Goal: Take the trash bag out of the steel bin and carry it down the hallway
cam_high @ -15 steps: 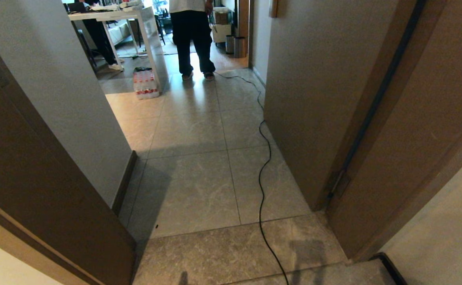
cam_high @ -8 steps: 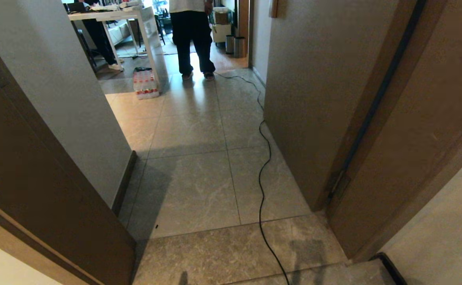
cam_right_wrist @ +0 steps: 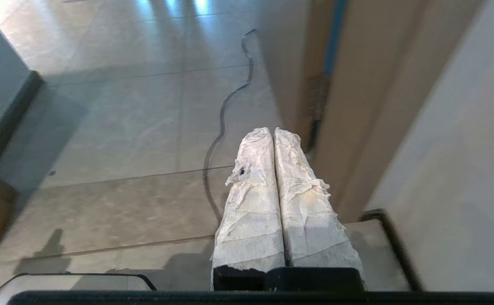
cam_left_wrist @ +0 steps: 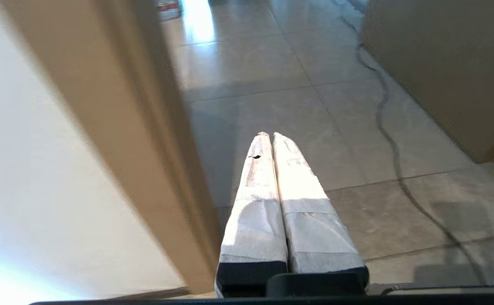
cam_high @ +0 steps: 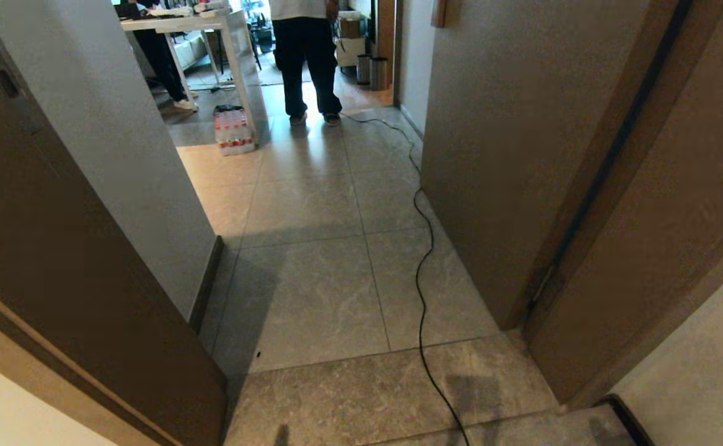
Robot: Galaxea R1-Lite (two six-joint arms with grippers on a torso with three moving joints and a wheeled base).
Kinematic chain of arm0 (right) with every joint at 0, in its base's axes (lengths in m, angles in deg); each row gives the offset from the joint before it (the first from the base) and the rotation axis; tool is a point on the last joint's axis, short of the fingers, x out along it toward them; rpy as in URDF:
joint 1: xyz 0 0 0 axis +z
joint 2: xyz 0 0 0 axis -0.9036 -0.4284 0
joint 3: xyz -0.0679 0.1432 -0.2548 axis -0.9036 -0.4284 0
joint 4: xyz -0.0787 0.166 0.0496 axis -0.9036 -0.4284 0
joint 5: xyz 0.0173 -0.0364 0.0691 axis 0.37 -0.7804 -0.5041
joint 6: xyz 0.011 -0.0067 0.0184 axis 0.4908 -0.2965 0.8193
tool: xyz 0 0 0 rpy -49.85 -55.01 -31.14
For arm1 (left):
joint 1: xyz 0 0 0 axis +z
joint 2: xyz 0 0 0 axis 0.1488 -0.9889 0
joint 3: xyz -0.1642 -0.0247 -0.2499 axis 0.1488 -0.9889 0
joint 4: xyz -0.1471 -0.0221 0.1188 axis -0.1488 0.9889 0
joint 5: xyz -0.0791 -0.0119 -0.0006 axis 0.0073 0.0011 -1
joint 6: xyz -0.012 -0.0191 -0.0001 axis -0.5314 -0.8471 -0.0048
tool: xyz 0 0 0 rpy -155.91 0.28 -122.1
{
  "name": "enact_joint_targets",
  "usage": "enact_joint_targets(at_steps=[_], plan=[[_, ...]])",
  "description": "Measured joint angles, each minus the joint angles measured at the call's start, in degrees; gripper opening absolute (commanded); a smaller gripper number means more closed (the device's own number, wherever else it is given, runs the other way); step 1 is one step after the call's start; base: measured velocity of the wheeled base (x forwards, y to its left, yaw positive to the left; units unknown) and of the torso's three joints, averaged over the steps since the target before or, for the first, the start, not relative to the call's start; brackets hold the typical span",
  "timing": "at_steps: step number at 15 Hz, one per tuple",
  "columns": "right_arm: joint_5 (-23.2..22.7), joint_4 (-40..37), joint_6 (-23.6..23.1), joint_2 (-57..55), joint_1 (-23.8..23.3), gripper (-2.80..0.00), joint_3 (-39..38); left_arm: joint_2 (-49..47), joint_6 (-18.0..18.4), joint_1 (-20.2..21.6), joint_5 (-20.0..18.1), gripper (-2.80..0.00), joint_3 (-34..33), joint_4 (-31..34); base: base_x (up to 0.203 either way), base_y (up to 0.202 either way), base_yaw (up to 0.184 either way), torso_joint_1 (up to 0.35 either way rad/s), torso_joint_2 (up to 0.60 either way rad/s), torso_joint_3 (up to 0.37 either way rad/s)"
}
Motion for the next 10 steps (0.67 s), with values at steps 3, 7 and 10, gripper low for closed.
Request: enact_joint_targets(at_steps=[3, 7, 10], plan=[[0.00, 0.00, -0.06, 0.00, -0.03, -2.80, 0.00, 0.00, -0.20, -0.05, -0.02, -2.80, 0.00, 0.11, 0.000, 0.162, 0.002, 0.002, 0.00, 0.005], [0.02, 0.00, -0.02, 0.00, 0.00, -2.80, 0.00, 0.00, -0.37, 0.00, -0.02, -2.80, 0.00, 0.16, 0.000, 0.022, -0.001, 0.000, 0.00, -0.001], [0.01, 0.00, -0.02, 0.00, 0.00, -2.80, 0.00, 0.00, -0.35, 0.00, 0.00, -2.80, 0.00, 0.20, 0.000, 0.000, 0.000, 0.000, 0.00, 0.000]])
